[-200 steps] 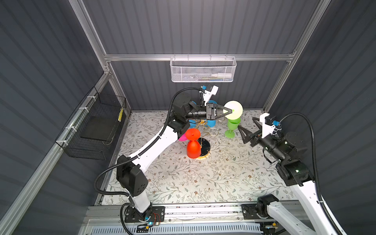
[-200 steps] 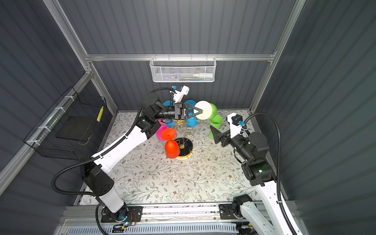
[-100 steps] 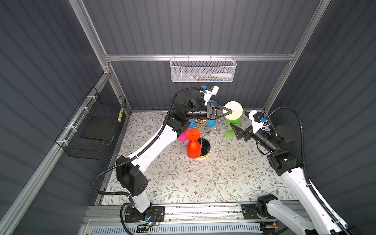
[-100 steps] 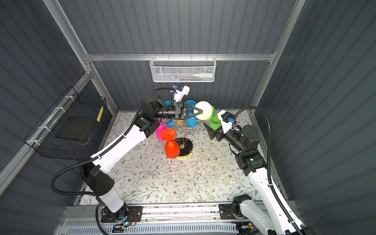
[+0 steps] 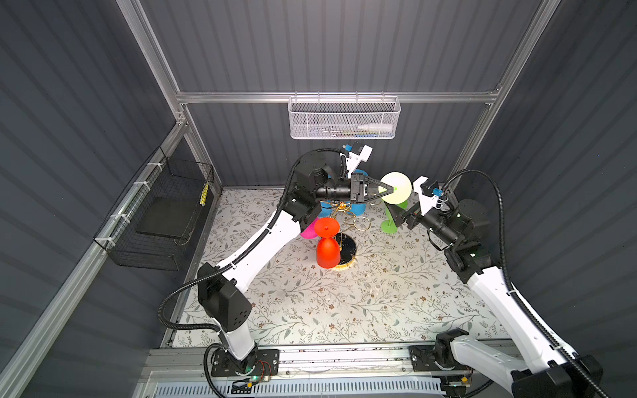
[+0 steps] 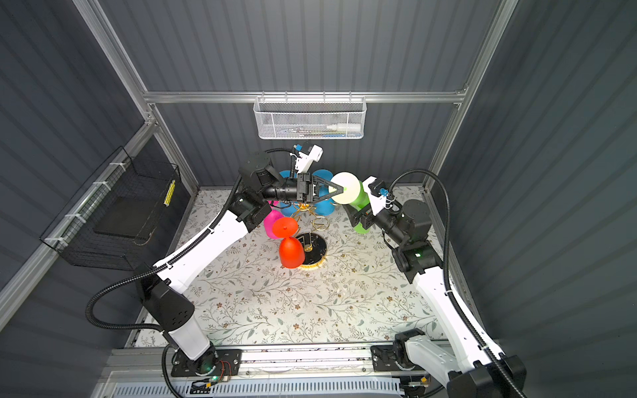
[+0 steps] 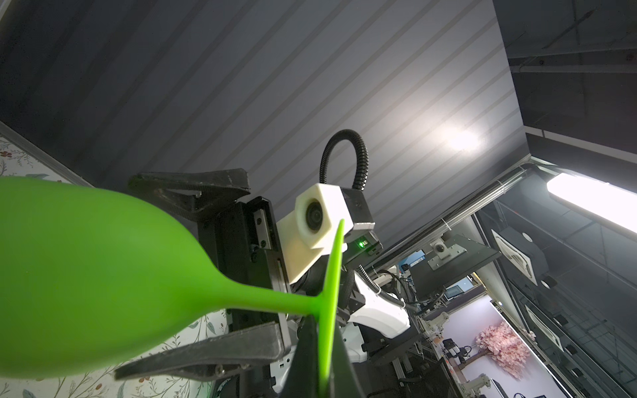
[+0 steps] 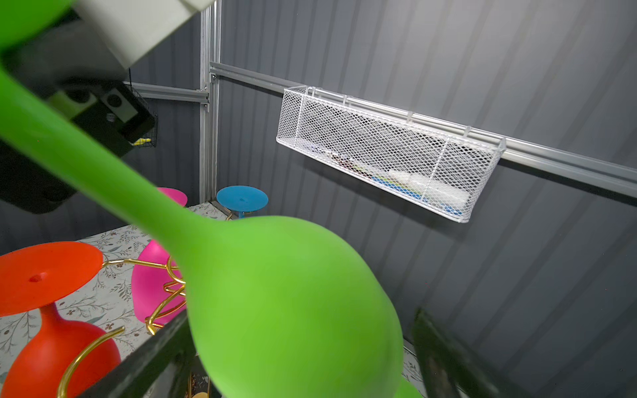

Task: Take the wine glass off the wine glass rack
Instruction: Pick up the wine glass from the wine glass rack.

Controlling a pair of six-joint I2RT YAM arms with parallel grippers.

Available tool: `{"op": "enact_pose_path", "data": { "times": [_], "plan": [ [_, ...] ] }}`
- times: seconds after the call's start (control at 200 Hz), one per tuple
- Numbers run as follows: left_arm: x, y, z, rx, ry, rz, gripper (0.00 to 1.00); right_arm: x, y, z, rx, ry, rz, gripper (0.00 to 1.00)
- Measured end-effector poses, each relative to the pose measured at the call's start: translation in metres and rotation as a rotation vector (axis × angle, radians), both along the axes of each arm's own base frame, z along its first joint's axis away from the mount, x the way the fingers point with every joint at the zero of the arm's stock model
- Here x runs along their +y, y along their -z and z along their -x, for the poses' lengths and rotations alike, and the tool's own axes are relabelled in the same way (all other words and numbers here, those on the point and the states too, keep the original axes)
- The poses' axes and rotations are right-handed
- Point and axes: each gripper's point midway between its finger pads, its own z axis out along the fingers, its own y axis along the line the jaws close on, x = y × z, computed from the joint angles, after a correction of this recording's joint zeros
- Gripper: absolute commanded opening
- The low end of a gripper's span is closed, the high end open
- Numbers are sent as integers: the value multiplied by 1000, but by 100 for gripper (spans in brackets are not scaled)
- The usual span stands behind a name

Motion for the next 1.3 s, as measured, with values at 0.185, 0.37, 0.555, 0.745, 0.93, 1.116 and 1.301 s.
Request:
{"op": "enact_pose_path", "data": {
  "times": [0.185, 0.37, 0.555, 0.745, 0.93, 1.116, 1.301],
  "plan": [
    [0, 1, 0, 2, 5, -2, 0, 5, 6, -6, 20, -15, 2, 95],
    [-1, 1, 0, 13, 9, -2, 0, 6, 6, -7, 23, -16, -6, 93],
    [-1, -1, -2, 22, 9, 8, 0, 6, 6, -7, 26, -18, -8, 89],
    [0, -3, -2, 31, 9, 12, 0, 7, 5, -6, 25, -21, -11, 84],
    [0, -3, -3, 40, 7, 13, 0, 10, 5, -4, 25, -28, -10, 77],
    [2, -3, -5, 50, 5, 12, 4, 10, 5, 0, 33, -29, -7, 69],
    [3, -6, -4, 31, 10, 23, 43, 11, 7, 7, 54, -34, -4, 65]
  ]
}}
